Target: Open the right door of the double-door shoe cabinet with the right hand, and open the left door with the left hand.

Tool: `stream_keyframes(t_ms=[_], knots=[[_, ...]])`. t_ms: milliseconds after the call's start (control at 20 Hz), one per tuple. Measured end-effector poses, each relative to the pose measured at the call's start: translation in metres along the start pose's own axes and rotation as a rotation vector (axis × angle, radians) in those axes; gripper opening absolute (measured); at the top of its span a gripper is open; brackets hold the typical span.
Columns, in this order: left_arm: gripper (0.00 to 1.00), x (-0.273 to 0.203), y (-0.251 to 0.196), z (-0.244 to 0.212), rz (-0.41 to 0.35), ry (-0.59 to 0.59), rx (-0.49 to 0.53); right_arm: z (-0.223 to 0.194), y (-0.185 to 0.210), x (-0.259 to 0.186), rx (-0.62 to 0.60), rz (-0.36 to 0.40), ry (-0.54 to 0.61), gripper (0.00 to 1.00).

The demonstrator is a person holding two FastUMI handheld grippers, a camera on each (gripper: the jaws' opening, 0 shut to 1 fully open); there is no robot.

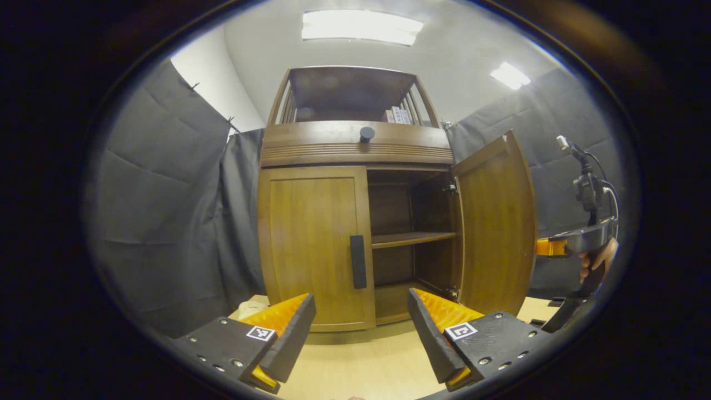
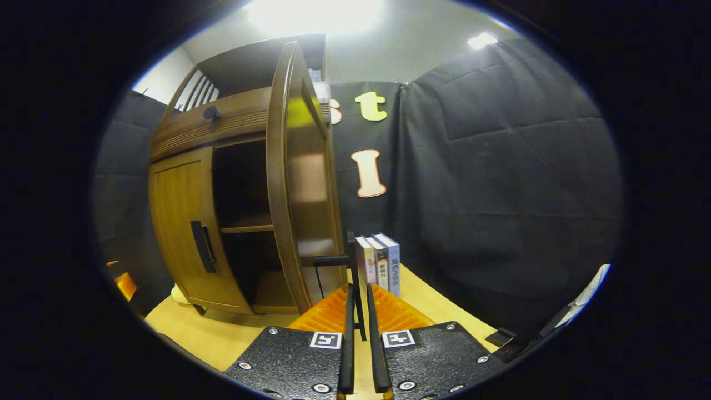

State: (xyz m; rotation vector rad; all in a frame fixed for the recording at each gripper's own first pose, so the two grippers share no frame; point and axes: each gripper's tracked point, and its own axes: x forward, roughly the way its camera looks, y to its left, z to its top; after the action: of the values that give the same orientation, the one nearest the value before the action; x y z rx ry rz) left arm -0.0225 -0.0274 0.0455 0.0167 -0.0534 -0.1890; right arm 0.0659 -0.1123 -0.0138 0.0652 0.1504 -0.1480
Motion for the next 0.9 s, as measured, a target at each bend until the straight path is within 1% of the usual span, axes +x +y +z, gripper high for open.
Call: stream_keyframes(t_ms=[50,100,150,200,250,350,500,550,600,750,900], knots=[[1.00,0.001,-0.001,0.000,-0.008,-0.001,0.000,0.000,-0.008,-0.002,0.003,-0.017,-0.001,0.13],[0.95,0.003,-0.002,0.000,-0.015,-0.004,-0.001,0.002,-0.016,-0.003,0.002,-0.036,-0.004,0.13],[0.95,0.003,-0.002,0.000,-0.021,-0.007,-0.001,0.003,-0.027,-0.006,-0.002,-0.058,-0.008,0.13],[0.95,0.003,-0.002,0.001,-0.026,-0.010,-0.002,0.005,-0.037,-0.011,-0.002,-0.080,-0.015,0.05],[0.95,0.003,-0.002,0.002,-0.033,-0.012,-0.003,0.007,-0.046,-0.014,0.002,-0.101,-0.022,0.13],[0.94,0.003,-0.003,0.002,-0.045,-0.019,0.001,0.009,-0.053,-0.019,0.021,-0.102,-0.027,0.14],[0.95,0.006,-0.003,0.005,-0.048,-0.036,0.010,0.009,-0.064,-0.028,-0.004,-0.123,-0.032,0.15],[0.95,0.005,-0.003,0.005,-0.046,-0.043,0.014,0.011,-0.064,-0.033,-0.009,-0.122,-0.041,0.17],[1.00,0.006,-0.003,0.005,-0.045,-0.049,0.016,0.012,-0.065,-0.040,-0.015,-0.121,-0.052,0.18],[1.00,0.004,-0.001,0.006,-0.031,-0.055,0.013,0.017,-0.065,-0.058,-0.034,-0.111,-0.083,0.55],[1.00,0.006,0.000,0.006,-0.014,-0.057,-0.018,0.015,-0.059,-0.074,-0.047,-0.095,-0.091,0.92]])
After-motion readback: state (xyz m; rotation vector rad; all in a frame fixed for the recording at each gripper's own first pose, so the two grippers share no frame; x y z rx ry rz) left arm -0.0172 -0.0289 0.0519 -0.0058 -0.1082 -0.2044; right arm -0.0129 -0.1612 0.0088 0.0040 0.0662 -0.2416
